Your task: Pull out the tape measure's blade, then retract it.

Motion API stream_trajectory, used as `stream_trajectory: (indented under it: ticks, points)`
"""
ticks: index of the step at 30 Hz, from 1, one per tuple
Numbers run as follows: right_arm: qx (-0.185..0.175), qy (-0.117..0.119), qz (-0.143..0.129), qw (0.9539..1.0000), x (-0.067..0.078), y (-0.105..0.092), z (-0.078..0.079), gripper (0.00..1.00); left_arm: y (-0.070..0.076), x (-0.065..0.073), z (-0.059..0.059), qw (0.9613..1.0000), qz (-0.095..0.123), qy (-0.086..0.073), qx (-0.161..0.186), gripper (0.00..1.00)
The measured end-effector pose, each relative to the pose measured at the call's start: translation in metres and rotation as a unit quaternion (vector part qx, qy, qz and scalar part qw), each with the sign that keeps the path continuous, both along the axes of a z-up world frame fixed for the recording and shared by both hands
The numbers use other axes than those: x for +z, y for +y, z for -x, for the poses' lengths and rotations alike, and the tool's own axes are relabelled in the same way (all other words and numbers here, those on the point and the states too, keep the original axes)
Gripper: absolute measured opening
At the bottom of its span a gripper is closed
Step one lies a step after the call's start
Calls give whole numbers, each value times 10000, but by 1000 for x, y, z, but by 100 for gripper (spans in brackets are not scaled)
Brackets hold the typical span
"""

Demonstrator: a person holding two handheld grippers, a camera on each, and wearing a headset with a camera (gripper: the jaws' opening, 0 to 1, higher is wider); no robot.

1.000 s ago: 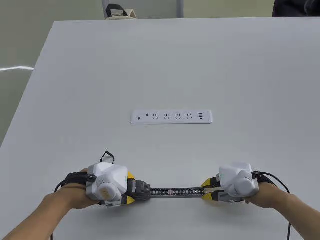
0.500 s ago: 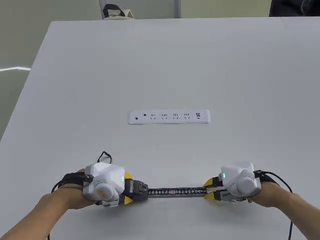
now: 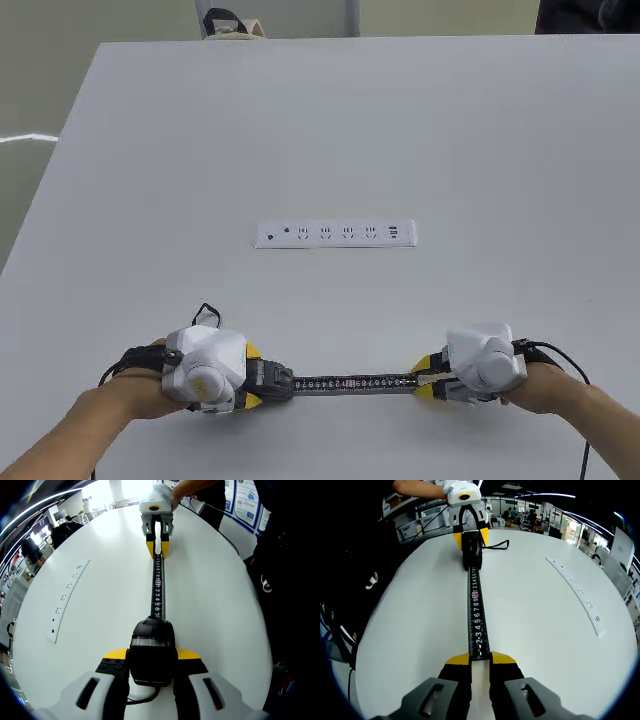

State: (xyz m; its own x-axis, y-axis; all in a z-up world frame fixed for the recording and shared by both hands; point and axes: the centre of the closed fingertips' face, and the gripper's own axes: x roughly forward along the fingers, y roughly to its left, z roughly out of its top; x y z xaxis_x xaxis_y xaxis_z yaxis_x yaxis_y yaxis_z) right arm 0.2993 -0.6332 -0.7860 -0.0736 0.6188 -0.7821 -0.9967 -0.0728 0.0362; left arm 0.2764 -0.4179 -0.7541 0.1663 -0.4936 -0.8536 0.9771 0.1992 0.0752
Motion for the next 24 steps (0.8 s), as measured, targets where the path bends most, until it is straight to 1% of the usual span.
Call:
stream_trajectory:
  ticks: [10, 24]
  points:
    - [-55, 8, 49, 10000, 0, -9, 0, 10, 1, -1, 0, 10000, -9, -2, -10, 29]
    - [-81, 1, 91, 9999, 0, -20, -2, 10, -2, 2, 1, 10000, -25, -8, -20, 29]
